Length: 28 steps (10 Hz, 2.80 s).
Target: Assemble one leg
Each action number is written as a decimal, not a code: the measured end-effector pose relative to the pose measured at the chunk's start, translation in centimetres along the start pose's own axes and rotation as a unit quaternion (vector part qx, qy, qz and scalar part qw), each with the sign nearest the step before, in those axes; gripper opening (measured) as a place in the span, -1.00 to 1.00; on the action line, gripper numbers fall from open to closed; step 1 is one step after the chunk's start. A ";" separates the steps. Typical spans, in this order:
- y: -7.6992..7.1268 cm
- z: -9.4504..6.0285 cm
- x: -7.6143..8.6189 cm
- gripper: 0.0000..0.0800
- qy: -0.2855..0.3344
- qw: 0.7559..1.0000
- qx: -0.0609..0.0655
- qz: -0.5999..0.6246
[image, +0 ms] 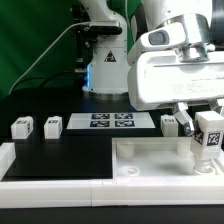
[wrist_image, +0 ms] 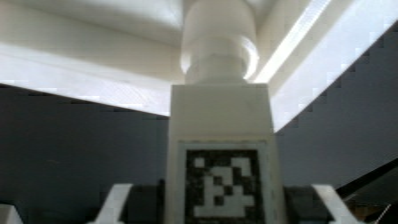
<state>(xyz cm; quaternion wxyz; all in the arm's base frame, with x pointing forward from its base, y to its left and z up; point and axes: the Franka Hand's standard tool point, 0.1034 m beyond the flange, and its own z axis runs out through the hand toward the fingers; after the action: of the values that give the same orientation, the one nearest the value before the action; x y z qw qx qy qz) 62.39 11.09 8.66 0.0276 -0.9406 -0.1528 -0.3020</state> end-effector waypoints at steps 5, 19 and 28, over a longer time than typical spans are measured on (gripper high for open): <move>-0.6 0.7 -1.1 -0.27 -0.007 1.000 0.004 -0.001; -0.5 0.7 -1.3 0.61 -0.008 1.000 0.003 -0.001; -0.6 -0.7 -0.1 0.62 -0.056 0.998 0.015 -0.002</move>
Offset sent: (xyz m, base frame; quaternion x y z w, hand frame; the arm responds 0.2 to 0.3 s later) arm -0.0061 0.0021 -0.0097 -0.0055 0.0038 0.0020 1.0000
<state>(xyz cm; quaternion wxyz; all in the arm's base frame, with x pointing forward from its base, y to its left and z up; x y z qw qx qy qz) 61.73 11.48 9.14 0.0328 -0.9550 -0.1608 -0.2469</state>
